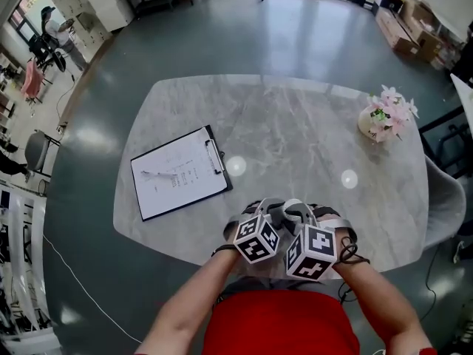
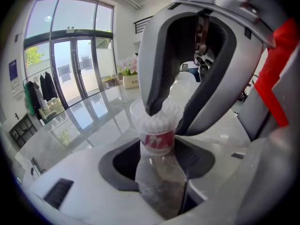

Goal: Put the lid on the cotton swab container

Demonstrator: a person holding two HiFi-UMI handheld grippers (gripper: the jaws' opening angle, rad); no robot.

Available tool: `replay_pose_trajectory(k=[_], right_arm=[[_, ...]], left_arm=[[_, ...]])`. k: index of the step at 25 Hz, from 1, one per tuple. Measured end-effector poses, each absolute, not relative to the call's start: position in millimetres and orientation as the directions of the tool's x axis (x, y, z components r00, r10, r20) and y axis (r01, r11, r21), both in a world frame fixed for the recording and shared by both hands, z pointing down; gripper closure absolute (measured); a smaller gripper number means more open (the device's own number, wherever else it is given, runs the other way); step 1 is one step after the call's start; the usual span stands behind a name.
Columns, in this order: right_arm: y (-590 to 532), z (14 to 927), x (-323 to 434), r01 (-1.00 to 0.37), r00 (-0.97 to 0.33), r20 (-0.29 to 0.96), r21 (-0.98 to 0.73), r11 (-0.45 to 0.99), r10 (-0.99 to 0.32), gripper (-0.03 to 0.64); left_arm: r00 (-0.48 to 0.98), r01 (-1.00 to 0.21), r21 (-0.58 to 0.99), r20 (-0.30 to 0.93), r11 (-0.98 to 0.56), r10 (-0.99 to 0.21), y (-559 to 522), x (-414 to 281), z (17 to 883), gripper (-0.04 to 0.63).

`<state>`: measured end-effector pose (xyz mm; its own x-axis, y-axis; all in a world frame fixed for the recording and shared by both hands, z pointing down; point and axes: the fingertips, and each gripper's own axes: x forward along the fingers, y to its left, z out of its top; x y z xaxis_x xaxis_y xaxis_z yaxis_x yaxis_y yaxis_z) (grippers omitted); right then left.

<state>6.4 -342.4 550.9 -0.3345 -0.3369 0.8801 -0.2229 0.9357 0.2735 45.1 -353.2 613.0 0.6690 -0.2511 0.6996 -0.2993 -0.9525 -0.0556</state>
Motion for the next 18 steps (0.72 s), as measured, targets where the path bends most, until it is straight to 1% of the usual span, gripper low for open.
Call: replay_pose_trajectory(k=[3, 6, 10, 14, 18], right_arm=[[-341, 553, 7, -0.139, -0.282, 0.879, 0.359, 0.923, -0.384, 0.502], [-338, 550, 6, -0.130, -0.306, 0.879, 0.341, 0.931, -0.365, 0.502], [-337, 542, 4, -0.183, -0.376, 0.867, 0.276, 0.944, -0.326, 0.502], [-339, 532, 0, -0.241, -0.439, 0.840, 0.233, 0.942, -0.319, 0.502], [-340, 518, 0, -0.334, -0.539, 0.783, 0.141, 0.932, -0.311, 0.502]], left_arm=[[0.669, -0.299, -0.054, 0.700, -0.953, -0.250, -353, 45, 613, 0.339], [0.668, -0.303, -0.053, 0.700, -0.951, -0.252, -352, 44, 612, 0.339], [0.668, -0.308, -0.055, 0.698, -0.950, -0.257, -353, 44, 611, 0.341], [0.668, -0.317, -0.055, 0.695, -0.947, -0.264, -354, 42, 610, 0.341], [0.677, -0.338, -0.056, 0.679, -0.939, -0.284, -354, 39, 605, 0.341]])
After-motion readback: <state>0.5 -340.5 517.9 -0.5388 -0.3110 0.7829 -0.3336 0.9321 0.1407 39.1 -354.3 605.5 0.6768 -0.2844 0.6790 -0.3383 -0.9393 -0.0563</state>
